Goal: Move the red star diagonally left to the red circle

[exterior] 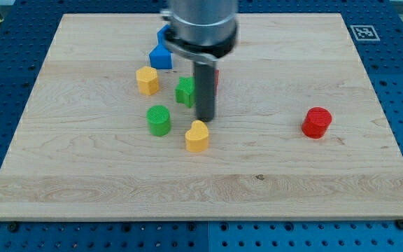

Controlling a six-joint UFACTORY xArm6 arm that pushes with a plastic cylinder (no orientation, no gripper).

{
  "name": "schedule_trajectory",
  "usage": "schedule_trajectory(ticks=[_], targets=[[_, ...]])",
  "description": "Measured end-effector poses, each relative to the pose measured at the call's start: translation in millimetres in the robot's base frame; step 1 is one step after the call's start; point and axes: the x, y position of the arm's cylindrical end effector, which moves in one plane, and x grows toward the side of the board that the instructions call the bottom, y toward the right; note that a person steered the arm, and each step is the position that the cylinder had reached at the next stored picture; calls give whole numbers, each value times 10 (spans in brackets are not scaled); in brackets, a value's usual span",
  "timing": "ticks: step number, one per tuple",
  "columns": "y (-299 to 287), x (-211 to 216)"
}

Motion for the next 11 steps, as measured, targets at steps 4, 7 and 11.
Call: schedule_trajectory(ticks=[4,7,11], targets=[[-293,-1212],[-668,-1012],[315,-700]])
